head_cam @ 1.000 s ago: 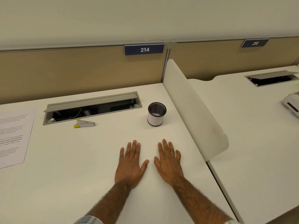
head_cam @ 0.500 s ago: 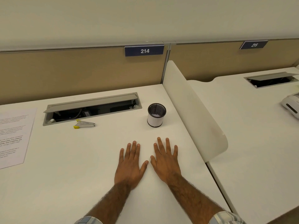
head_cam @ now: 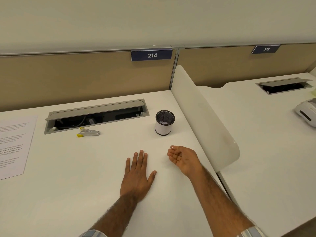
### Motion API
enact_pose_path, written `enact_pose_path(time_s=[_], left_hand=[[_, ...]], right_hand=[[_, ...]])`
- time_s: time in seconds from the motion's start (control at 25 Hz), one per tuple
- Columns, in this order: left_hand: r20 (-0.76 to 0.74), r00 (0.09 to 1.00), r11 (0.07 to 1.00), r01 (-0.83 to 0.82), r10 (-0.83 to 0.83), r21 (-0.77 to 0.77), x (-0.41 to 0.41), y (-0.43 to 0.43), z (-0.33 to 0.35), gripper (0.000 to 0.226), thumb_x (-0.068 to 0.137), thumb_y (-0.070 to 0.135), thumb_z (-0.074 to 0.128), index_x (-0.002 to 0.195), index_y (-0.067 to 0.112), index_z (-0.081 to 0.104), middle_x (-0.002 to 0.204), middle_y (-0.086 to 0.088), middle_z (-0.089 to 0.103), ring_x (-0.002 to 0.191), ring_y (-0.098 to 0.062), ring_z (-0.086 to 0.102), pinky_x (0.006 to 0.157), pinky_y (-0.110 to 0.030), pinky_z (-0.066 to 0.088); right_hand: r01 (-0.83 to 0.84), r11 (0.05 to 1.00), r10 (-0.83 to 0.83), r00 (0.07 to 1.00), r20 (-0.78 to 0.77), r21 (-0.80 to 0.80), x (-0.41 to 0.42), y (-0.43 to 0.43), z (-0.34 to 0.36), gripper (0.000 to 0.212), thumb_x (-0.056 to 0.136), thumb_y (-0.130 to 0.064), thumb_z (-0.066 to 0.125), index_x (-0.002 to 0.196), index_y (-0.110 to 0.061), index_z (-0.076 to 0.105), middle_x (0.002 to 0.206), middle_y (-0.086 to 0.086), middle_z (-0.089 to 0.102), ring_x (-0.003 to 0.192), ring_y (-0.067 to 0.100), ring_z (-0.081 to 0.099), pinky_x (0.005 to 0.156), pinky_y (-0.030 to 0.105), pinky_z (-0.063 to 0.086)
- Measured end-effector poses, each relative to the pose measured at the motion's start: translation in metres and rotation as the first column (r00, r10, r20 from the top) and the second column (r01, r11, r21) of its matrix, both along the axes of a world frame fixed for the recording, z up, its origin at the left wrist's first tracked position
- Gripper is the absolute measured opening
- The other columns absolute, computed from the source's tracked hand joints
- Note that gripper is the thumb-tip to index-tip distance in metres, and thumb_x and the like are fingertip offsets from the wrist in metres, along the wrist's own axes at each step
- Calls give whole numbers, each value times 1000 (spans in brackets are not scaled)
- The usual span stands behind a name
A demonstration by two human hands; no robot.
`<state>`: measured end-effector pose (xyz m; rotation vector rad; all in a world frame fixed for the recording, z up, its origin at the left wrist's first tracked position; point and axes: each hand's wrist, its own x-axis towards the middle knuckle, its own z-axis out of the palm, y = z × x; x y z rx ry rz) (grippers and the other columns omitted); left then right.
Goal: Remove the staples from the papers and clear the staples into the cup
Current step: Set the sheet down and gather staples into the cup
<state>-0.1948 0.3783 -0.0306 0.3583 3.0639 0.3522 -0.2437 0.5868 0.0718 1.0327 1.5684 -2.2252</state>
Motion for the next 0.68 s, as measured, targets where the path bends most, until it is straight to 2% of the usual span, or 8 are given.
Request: enact_pose_path(time_s=[0.08,0.12,0.16,0.24,0.28,0.32,0.44,0.68], left_hand=[[2,1000,1000,4,-4,1,0,0,1,79,103,66,11,165,20,-4,174,1,-11,160,-19,-13,127,-45,-5],[10,1000,1000,6,-6,5,1,0,1,79,103,66,9,165,20,-5,174,1,-11,160,-19,-13,127,-45,-6],[6,1000,1000,6,-6,11,0,0,1,79,103,67,7,165,20,-5,174,1,-11,160,-19,-12,127,-45,-5],[2,1000,1000,4,-4,4,0,0,0,80,101,68,1,165,20,-6,173,1,-13,160,-19,-13,127,-46,-6],[2,1000,1000,3,-3,3,0,0,0,80,101,68,2,165,20,-6,173,1,-13,160,-19,-12,127,-46,-5],[-1,1000,1000,0,0,4,-1,0,-1,80,102,68,4,165,20,-5,174,1,-11,160,-19,-10,127,-46,-5],[8,1000,1000,-5,5,-12,-1,0,-4,79,104,67,13,166,19,0,174,0,-6,161,-21,-5,127,-46,-3],[25,1000,1000,-6,7,-22,-2,0,-4,80,104,68,13,165,21,-5,174,1,-10,160,-20,-11,127,-46,-4]], right_hand=[[-79,938,105,993,-58,339,-6,3,-7,22,87,-1,53,93,-5,73,99,15,73,81,24,69,71,29,55],[-178,790,246,969,-37,587,-8,5,-9,25,89,-4,53,99,-10,75,108,12,73,90,23,69,78,29,53],[-281,549,401,915,47,788,-7,6,-13,30,90,-8,51,110,-13,73,118,8,70,103,22,65,87,29,50],[-405,26,575,754,318,914,0,6,-24,45,94,-18,45,137,-20,56,133,5,56,121,24,52,98,36,45],[-416,-166,590,685,428,894,5,4,-31,51,95,-23,42,146,-23,44,140,4,48,125,25,45,99,40,42],[-402,-287,592,639,491,870,10,0,-37,55,96,-28,38,150,-25,34,147,4,40,129,26,40,100,43,39],[-370,-403,579,606,546,837,19,-9,-49,59,98,-40,29,155,-28,20,160,6,23,140,29,28,104,50,33],[-440,-326,539,640,547,837,47,-22,-62,61,96,-48,24,154,-28,28,163,9,23,150,34,21,112,59,27]])
